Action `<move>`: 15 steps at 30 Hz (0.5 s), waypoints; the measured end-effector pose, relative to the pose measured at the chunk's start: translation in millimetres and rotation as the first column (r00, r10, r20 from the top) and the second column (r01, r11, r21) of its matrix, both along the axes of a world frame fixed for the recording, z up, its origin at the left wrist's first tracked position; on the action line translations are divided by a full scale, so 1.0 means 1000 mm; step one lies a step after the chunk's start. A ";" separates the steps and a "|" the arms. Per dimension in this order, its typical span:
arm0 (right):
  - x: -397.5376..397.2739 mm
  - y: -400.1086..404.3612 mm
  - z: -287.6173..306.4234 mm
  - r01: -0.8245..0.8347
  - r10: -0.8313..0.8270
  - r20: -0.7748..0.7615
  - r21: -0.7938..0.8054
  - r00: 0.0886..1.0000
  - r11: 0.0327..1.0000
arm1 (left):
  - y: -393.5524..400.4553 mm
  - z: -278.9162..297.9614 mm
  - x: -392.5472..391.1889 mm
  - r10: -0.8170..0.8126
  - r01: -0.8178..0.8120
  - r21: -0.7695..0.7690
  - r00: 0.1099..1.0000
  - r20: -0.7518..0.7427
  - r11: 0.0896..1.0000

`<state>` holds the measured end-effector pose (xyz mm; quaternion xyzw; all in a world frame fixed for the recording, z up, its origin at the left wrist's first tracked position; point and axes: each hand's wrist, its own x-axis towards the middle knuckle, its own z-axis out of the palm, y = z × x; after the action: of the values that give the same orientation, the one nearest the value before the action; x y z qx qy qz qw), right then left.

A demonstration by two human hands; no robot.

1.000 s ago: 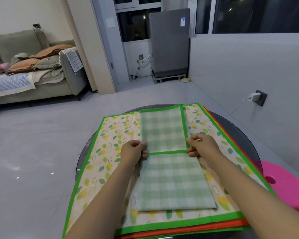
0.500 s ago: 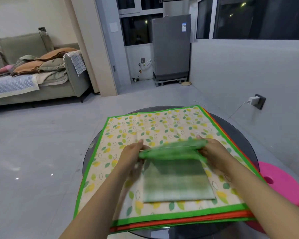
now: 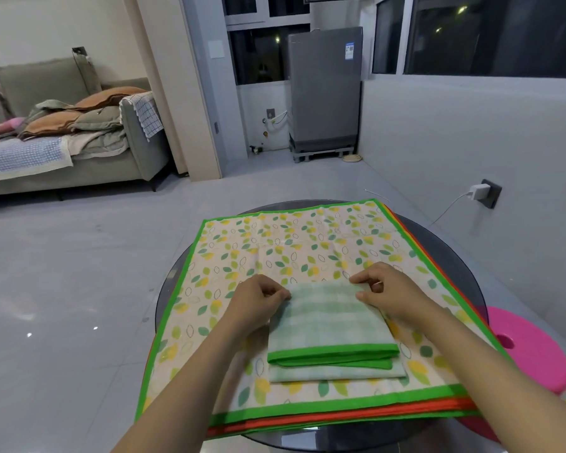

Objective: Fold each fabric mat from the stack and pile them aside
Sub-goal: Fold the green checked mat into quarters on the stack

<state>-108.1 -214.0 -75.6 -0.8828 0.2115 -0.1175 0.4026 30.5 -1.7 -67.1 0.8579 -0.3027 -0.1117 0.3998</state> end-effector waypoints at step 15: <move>0.017 0.056 -0.023 -0.165 -0.004 -0.307 -0.523 0.952 0.836 | -0.042 -0.036 -0.034 -0.367 0.138 0.529 0.859 0.358 0.837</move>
<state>-91.5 -157.5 -98.1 -0.9761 0.1894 -0.0220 0.1045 -3.9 -43.3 -102.8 0.8833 -0.4617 -0.0379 0.0727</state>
